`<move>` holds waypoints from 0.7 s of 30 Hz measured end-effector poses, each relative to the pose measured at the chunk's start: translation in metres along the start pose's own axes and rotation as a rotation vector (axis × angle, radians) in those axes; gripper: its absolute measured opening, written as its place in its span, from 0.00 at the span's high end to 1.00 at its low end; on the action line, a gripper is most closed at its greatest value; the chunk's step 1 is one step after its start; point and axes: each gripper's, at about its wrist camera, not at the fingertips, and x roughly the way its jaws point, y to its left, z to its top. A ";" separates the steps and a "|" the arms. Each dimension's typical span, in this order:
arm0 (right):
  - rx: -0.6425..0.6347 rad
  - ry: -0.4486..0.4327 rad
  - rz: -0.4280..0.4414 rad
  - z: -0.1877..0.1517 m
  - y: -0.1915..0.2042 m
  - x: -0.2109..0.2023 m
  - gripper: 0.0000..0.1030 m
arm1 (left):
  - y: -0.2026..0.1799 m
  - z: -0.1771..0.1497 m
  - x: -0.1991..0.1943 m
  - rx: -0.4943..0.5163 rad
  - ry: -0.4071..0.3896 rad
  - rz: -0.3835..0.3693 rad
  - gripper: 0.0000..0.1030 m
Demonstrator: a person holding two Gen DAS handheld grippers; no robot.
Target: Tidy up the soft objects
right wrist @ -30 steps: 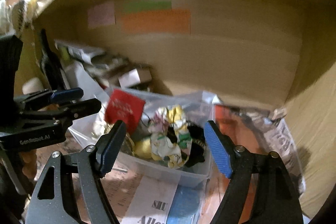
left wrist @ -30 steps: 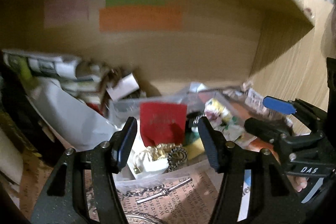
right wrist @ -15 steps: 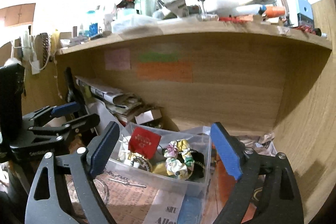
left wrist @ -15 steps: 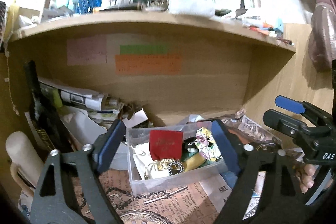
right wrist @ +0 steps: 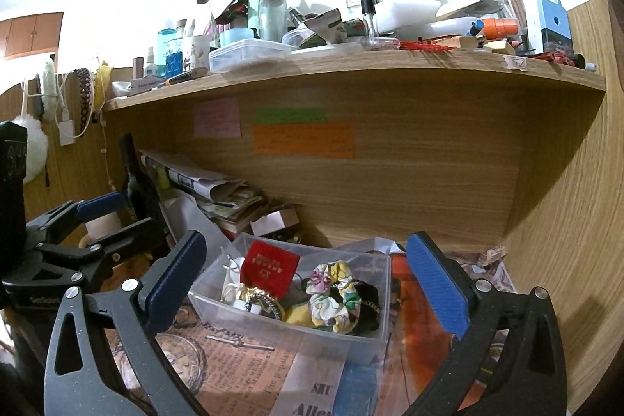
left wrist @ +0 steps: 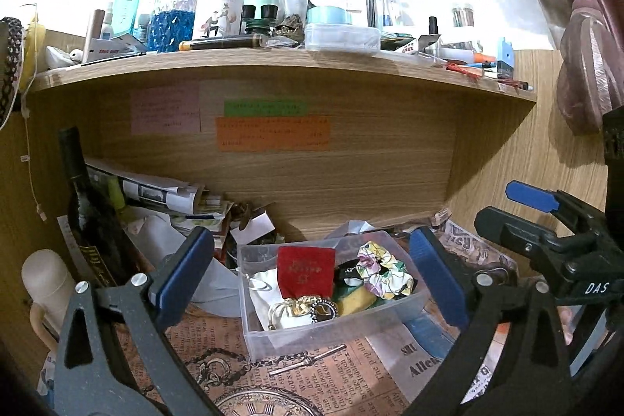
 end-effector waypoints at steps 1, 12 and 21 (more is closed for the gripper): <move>0.000 -0.001 0.002 0.000 0.000 0.000 0.00 | -0.003 0.000 -0.001 -0.002 -0.001 0.009 0.01; -0.002 -0.001 0.009 0.000 0.003 -0.001 0.00 | -0.004 0.000 -0.003 0.000 -0.008 0.015 0.00; -0.001 -0.005 0.011 0.000 0.004 -0.002 0.00 | -0.004 0.000 -0.003 0.001 -0.008 0.014 0.00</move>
